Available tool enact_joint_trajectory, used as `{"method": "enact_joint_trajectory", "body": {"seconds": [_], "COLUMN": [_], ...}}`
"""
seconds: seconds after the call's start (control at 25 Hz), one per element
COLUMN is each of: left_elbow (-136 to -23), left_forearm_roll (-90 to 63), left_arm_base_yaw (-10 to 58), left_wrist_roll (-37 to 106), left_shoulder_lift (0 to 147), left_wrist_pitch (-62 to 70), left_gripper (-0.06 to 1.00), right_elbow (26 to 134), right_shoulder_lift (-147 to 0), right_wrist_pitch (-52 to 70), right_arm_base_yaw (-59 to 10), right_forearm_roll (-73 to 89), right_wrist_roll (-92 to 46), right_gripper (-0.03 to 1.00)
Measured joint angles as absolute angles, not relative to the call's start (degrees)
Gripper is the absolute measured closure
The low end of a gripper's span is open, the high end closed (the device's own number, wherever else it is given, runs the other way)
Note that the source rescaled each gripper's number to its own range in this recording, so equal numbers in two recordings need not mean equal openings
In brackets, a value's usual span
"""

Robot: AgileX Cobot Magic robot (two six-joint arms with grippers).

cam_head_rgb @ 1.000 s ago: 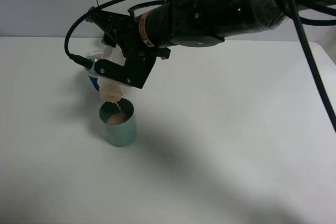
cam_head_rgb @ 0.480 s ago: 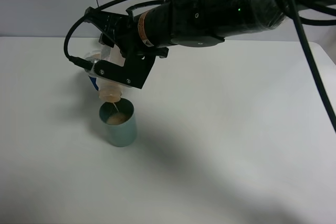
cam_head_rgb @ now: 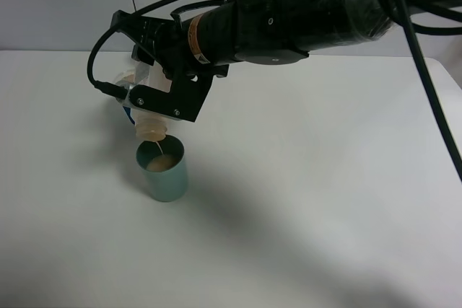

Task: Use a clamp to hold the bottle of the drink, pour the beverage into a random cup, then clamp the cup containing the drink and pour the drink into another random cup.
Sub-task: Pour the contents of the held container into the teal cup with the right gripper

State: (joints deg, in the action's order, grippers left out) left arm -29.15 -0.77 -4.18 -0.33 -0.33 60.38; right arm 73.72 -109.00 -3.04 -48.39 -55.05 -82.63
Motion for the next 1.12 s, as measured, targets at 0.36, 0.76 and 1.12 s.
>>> {"method": "enact_joint_trajectory", "body": {"seconds": [0.36,0.76,1.12], "left_elbow": [-29.15,-29.15,-29.15], "left_forearm_roll": [-0.77,-0.77,-0.77], "left_arm_base_yaw": [-4.18,-4.18,-4.18], "left_wrist_roll": [-0.33,-0.33,-0.33], "left_shoulder_lift": [-0.33,-0.33,-0.33], "left_wrist_pitch": [60.38,60.38,60.38], "left_gripper": [0.10,0.10,0.10], "right_elbow": [73.72,73.72,73.72], "right_shoulder_lift": [-109.00,-109.00,-109.00], "right_wrist_pitch": [-3.50,-3.37,0.00], "right_arm_base_yaw": [-48.39,-48.39,-48.39], "right_forearm_roll": [-54.59,-44.26,-34.48], "right_wrist_roll": [-82.88,-82.88,-82.88], "right_gripper": [0.97,0.97,0.97]}}
